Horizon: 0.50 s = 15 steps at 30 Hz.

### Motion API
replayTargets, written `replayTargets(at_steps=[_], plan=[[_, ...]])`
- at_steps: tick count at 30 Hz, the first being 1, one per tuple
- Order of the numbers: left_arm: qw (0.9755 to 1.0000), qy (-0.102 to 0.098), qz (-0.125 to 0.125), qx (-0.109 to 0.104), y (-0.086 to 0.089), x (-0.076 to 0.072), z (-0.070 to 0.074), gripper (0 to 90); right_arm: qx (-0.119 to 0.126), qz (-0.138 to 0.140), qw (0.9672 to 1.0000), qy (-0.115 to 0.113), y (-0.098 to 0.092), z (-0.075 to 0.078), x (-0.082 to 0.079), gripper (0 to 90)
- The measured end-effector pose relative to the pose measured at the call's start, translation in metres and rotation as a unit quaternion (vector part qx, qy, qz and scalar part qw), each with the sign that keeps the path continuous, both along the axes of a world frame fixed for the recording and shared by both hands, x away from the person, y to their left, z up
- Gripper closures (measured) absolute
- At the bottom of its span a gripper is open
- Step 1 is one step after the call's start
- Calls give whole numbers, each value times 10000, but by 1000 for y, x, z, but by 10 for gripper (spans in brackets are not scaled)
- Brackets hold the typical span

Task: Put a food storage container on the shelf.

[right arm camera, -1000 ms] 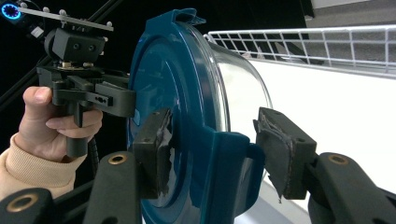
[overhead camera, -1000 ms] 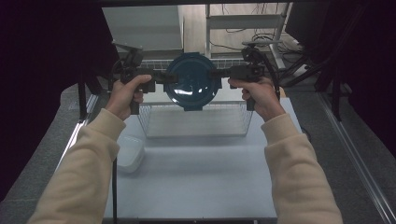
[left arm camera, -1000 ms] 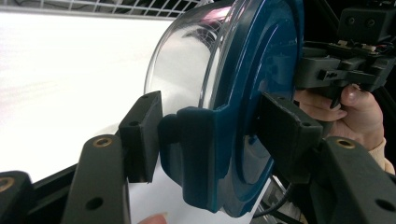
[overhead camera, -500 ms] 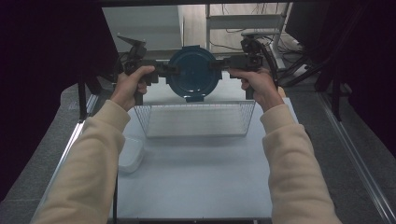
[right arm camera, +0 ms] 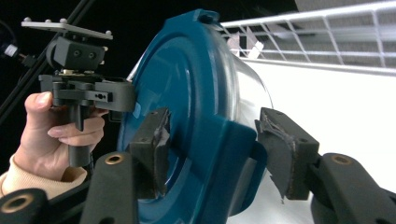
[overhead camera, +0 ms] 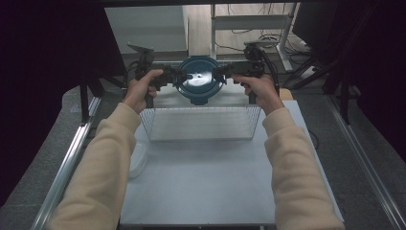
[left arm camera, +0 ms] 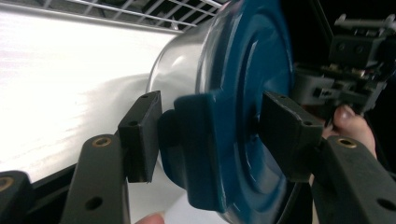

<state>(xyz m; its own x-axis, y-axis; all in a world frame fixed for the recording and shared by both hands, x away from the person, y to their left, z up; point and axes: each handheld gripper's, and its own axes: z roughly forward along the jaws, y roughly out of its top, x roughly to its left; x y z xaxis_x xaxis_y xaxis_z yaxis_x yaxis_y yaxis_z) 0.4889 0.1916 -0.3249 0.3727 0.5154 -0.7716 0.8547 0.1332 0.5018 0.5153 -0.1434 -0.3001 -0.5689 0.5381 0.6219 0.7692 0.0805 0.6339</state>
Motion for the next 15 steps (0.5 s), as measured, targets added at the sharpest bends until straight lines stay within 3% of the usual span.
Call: replayTargets(at_steps=[3,7,9,10,11,13,15], plan=[[9999,98,48,-32,-2,5,-4,405,114,-77,9995,293,-3,-7,7,429],[9996,193,168,-130,-3,9,-9,403,158,-207,9987,449,-4,-12,12,425],[9997,110,184,-115,-3,10,-10,401,79,-274,9986,439,-3,-13,13,438],[9997,87,166,-138,-3,10,-11,400,117,-348,9986,391,-2,-13,12,496],[9997,64,163,-155,-3,10,-11,399,123,-527,9982,245,-3,-10,10,518],[9997,40,169,-175,-3,9,-12,398,56,-585,9979,272,-1,-8,9,504],[9997,-15,222,-102,-4,8,-12,376,-107,-670,9976,167,2,-7,6,424]])
